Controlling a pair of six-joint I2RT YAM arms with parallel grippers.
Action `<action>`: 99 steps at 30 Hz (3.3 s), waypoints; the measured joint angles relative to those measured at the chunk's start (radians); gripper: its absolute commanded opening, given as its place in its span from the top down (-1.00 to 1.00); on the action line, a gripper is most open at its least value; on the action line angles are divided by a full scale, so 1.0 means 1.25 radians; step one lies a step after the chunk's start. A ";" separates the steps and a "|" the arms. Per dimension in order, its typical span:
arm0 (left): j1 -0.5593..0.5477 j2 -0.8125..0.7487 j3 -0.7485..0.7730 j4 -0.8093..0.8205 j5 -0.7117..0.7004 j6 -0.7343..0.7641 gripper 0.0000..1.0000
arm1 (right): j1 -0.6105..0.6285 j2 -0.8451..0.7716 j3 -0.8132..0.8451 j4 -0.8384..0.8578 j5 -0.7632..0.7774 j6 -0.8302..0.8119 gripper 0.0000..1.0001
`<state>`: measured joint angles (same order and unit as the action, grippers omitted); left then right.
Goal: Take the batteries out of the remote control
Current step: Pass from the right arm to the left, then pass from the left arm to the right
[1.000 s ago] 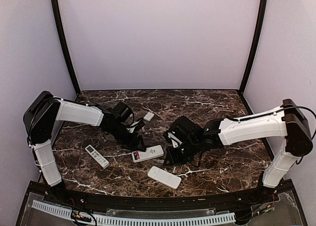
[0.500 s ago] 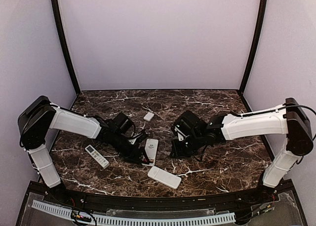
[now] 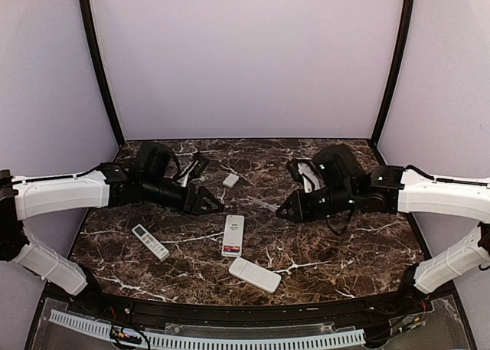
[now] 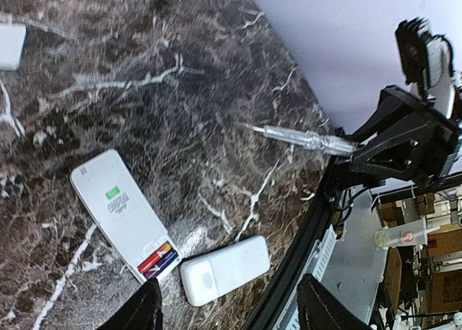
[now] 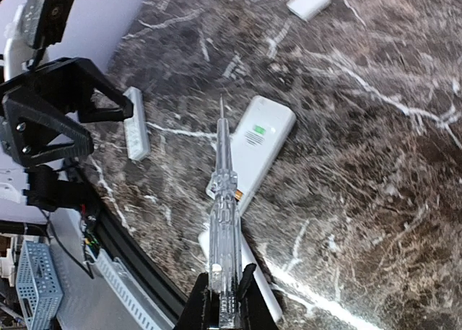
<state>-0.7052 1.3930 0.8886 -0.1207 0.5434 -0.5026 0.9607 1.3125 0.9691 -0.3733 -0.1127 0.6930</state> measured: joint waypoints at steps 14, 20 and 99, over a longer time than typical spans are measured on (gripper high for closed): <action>0.053 -0.214 0.006 0.109 0.236 -0.005 -0.54 | -0.019 -0.092 -0.026 0.280 -0.339 -0.111 1.00; 0.053 -0.240 -0.014 0.165 0.277 -0.042 -0.55 | -0.019 -0.041 0.000 0.324 -0.423 -0.111 1.00; 0.053 -0.225 -0.179 0.533 0.234 -0.376 1.00 | 0.002 0.096 -0.027 0.701 -0.368 0.063 0.19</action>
<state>-0.6388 1.1122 0.6655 0.5461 0.8360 -0.9726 0.9627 1.4330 0.9360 0.5034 -0.5724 0.7712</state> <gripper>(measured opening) 0.055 0.470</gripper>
